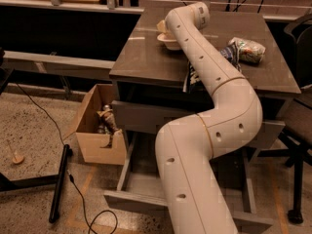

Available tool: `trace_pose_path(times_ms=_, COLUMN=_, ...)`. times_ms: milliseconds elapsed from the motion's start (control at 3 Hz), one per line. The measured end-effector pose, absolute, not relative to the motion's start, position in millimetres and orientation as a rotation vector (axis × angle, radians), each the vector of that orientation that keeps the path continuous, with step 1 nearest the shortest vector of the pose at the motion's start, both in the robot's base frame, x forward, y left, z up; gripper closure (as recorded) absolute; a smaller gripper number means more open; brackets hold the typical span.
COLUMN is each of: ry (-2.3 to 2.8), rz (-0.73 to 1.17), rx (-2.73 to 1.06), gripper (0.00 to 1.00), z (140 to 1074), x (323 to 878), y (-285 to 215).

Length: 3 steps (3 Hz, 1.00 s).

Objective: Place water bottle into middle drawer

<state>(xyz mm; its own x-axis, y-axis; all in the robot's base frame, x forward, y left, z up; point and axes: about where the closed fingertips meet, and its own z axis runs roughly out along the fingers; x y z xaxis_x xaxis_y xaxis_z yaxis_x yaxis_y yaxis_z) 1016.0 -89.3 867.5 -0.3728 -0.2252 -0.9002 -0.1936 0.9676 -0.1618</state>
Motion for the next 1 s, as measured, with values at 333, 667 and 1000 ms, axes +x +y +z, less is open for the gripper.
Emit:
trace_pose_path(times_ms=333, ry=1.968, rz=-0.056, rx=-0.312, gripper=0.64, z=868.4, x=1015.4, y=-90.0)
trace_pose_path(times_ms=667, ry=1.969, rz=-0.067, rx=-0.323, gripper=0.85, z=868.0, x=1015.3, y=-88.8)
trace_pose_path(times_ms=1000, ry=1.966, rz=-0.079, rx=-0.336, gripper=1.00, z=868.7, x=1015.3, y=-89.7)
